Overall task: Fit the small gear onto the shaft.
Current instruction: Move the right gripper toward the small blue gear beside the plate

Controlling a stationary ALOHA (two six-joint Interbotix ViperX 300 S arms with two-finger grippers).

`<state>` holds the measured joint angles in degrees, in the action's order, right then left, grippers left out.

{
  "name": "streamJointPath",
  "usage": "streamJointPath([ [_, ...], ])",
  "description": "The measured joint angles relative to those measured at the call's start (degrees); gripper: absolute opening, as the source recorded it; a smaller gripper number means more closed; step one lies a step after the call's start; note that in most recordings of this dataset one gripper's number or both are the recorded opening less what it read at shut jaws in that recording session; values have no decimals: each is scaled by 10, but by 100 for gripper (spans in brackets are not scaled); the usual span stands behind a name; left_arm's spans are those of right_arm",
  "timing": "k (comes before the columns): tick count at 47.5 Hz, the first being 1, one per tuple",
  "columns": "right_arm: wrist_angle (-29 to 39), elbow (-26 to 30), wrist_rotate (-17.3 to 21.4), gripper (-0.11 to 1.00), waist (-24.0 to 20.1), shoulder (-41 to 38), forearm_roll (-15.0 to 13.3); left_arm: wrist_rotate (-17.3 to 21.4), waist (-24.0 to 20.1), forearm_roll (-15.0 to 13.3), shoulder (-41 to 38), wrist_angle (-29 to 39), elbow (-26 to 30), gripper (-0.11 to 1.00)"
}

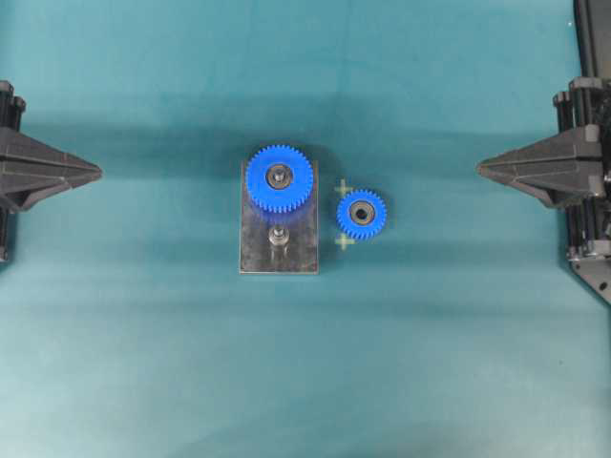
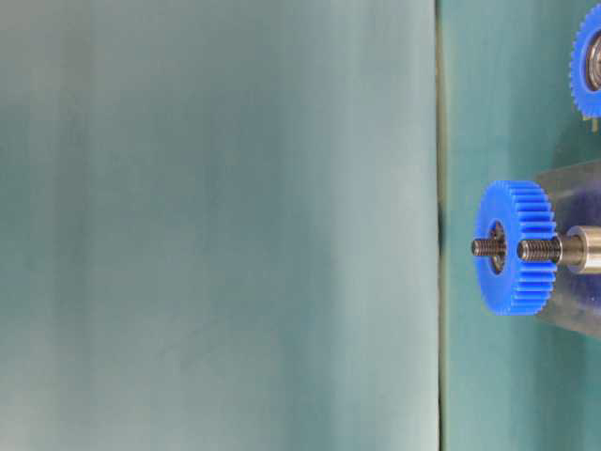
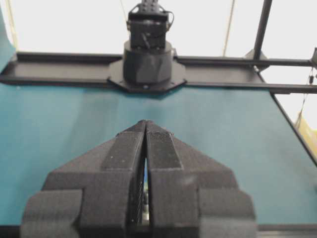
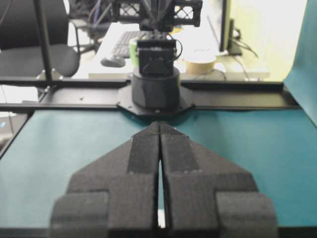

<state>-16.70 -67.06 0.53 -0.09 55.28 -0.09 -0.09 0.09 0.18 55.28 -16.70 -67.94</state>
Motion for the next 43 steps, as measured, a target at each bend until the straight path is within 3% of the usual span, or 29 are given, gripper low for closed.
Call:
streamJointPath([
  [3,2,-6,1,1,1,0,5,-9,1,2,-4,4,0,0],
  [11,63,-19,38,1,29,-23,83,-22,4,4,-36,64,15,0],
  [14,104,-18,50,1,47,-41,95,-22,4,4,-47,94,26,0],
  [21,185,3,54,1,72,-97,98,-21,4,4,-82,127,41,0],
  [35,356,112,54,1,105,-274,98,-18,1,6,-165,139,60,0],
  [43,389,163,54,1,114,-356,98,-14,1,8,-193,157,69,0],
])
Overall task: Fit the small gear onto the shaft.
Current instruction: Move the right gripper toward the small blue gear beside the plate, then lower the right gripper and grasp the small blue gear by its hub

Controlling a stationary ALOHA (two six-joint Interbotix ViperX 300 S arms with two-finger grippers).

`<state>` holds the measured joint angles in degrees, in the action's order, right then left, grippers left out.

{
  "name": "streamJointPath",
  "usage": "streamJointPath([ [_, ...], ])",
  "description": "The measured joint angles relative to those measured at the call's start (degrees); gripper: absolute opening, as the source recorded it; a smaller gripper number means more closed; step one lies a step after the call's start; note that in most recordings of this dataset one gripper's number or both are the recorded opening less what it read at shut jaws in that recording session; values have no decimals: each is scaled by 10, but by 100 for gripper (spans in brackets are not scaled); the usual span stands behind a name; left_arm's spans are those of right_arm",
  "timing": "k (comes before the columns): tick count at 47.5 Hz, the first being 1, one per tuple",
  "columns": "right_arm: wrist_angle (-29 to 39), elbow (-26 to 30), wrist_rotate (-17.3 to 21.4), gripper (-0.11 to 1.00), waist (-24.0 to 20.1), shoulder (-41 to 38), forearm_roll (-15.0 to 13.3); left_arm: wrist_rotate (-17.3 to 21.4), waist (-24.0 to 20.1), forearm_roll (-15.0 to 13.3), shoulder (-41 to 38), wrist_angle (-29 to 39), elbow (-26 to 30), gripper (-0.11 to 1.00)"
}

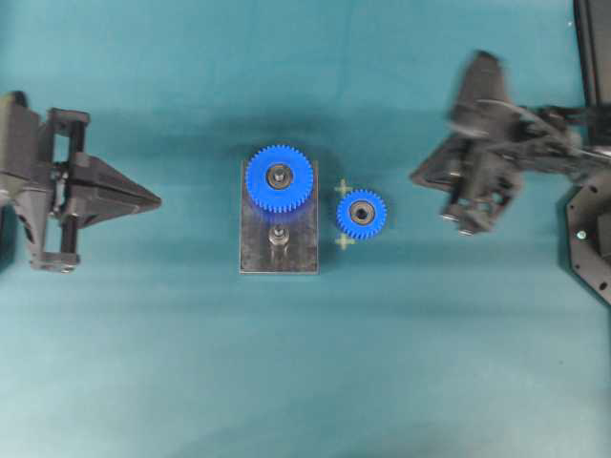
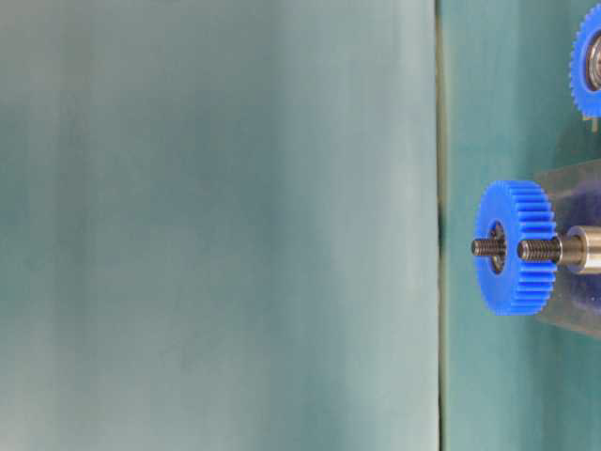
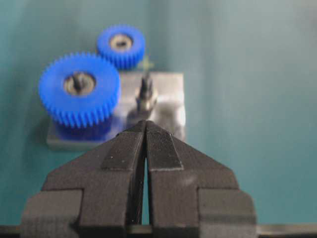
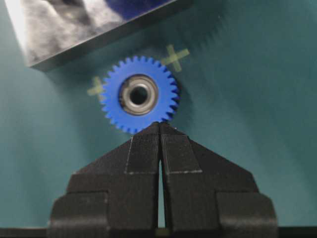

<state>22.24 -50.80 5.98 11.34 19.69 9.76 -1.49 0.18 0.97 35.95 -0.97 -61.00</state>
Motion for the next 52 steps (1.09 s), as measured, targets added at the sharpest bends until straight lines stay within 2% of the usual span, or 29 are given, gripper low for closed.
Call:
streamJointPath([
  [9,36,49,0,2,2,-80,0,34,0,-1,-23,4,11,0],
  [12,52,64,0,9,3,-104,0,41,0,0,-29,4,15,0],
  [16,71,86,0,27,3,-131,0,45,-2,-1,-37,4,20,0],
  [24,83,119,0,78,4,-173,-7,46,-2,0,-44,4,25,0],
  [27,85,128,0,90,4,-186,-10,46,-2,0,-46,4,25,0],
  [33,88,142,0,85,4,-206,-10,46,-2,0,-49,4,25,0],
  [52,121,163,0,86,4,-252,-11,46,-2,0,-49,2,25,0],
])
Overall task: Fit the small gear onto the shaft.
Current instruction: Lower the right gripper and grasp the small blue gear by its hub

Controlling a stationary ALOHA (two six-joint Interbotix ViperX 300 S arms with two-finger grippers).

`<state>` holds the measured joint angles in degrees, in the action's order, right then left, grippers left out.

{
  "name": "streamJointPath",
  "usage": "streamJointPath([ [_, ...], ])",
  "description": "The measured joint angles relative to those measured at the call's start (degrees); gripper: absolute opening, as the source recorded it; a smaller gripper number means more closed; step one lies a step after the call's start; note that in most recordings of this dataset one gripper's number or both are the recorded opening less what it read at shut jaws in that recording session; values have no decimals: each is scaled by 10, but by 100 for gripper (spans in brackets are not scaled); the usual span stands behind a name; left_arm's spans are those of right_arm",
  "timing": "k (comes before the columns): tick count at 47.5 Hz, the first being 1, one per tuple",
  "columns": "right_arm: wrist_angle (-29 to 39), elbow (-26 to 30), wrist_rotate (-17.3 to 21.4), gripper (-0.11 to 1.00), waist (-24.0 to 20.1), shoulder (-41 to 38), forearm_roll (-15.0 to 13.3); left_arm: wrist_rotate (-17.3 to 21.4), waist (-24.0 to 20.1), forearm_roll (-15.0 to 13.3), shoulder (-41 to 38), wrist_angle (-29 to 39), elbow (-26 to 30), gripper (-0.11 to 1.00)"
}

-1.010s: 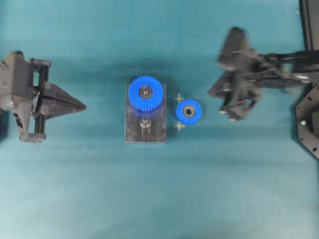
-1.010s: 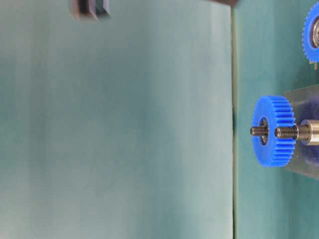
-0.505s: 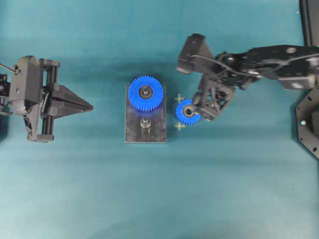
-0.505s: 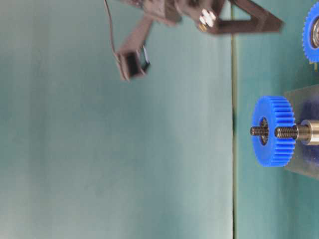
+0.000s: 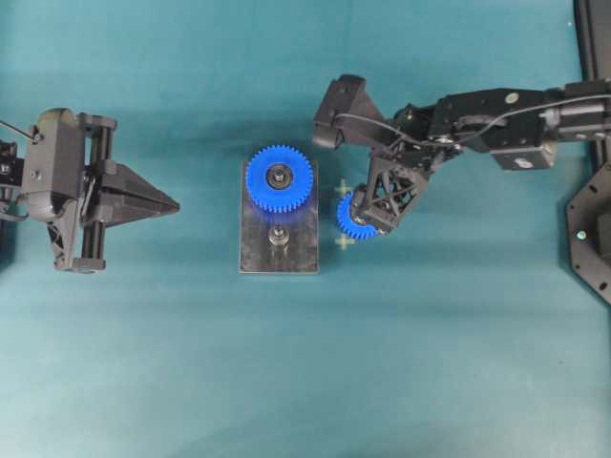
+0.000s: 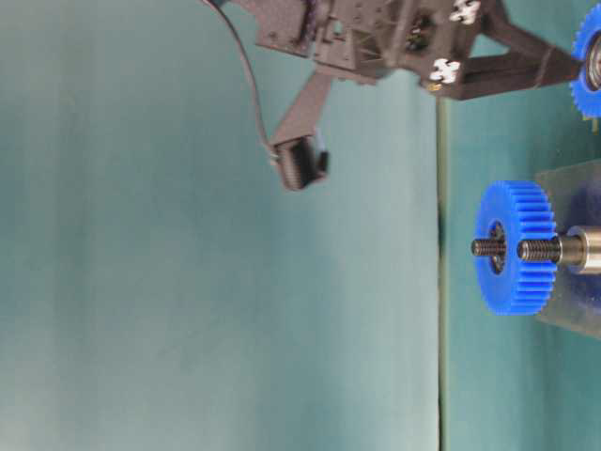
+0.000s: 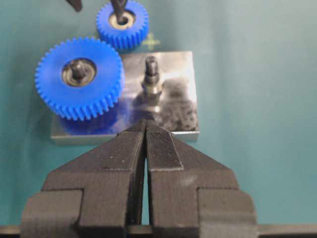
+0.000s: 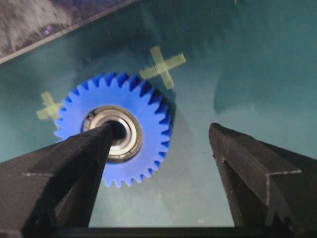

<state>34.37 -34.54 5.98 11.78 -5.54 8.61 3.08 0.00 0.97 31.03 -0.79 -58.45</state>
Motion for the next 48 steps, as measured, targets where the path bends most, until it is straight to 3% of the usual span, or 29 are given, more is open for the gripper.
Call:
streamJointPath([
  [30,25,22,1,82,-1,-39,1,0,0,0,-8,-13,-1,0],
  [34,33,26,0,71,-1,-40,1,0,0,0,-9,-16,-1,0],
  [41,40,30,0,36,-6,-40,2,0,0,0,-11,-18,-1,0],
  [48,42,31,1,36,-8,-38,1,0,0,0,-12,-18,-1,0],
])
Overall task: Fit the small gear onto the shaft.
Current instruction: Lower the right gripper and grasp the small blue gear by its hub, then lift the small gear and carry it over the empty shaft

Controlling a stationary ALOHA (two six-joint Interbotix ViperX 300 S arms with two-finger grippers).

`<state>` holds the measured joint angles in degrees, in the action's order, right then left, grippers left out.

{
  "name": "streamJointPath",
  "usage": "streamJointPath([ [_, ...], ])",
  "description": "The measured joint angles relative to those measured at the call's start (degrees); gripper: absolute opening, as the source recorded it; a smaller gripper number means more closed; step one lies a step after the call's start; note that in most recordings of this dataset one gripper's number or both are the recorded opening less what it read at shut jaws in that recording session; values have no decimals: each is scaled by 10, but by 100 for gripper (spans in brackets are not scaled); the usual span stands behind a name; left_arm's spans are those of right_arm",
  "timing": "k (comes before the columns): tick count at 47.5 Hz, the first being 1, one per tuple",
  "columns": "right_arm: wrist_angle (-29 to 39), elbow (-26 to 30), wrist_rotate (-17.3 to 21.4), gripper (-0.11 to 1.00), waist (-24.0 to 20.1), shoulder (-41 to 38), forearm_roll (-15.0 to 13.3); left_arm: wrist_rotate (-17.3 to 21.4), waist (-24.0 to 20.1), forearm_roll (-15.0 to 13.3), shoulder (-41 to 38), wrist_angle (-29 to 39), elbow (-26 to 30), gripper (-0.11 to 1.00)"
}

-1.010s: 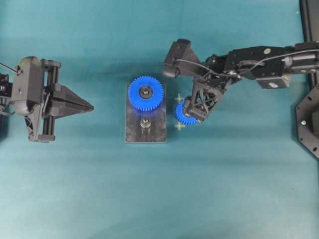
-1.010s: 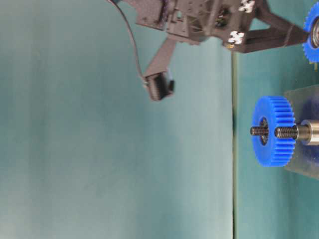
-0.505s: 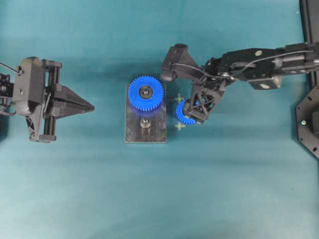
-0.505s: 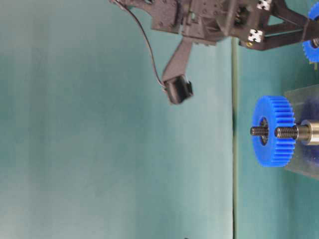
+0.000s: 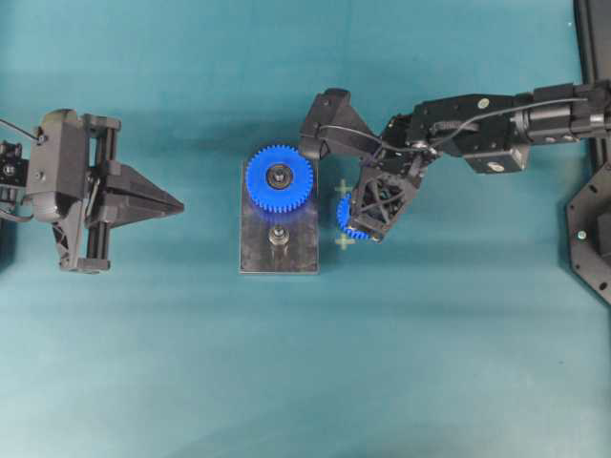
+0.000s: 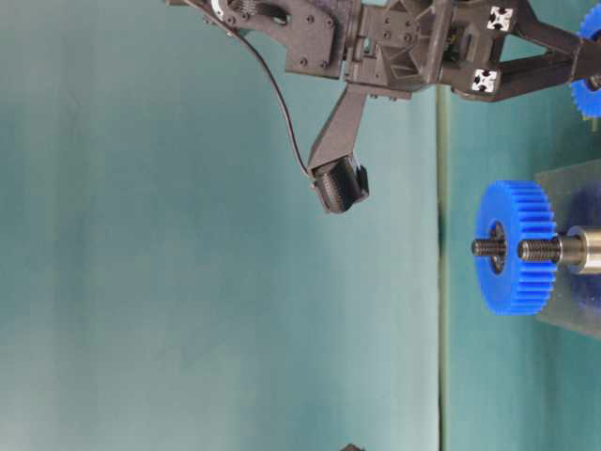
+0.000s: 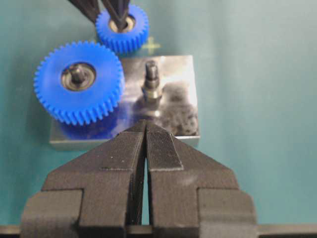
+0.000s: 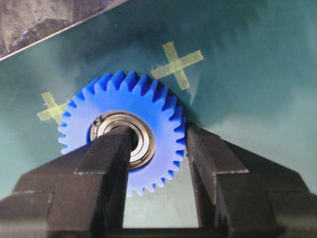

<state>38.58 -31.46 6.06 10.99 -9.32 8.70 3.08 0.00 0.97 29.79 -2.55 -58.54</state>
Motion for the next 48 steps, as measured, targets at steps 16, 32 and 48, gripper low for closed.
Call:
streamJointPath([
  [16,93,85,0,36,-14,34,0,0,0,0,0,0,0,0],
  [32,141,229,-1,36,-44,-27,0,0,-1,0,1,0,0,0],
  [48,171,293,0,36,-69,-81,0,-1,0,0,11,0,-4,0],
])
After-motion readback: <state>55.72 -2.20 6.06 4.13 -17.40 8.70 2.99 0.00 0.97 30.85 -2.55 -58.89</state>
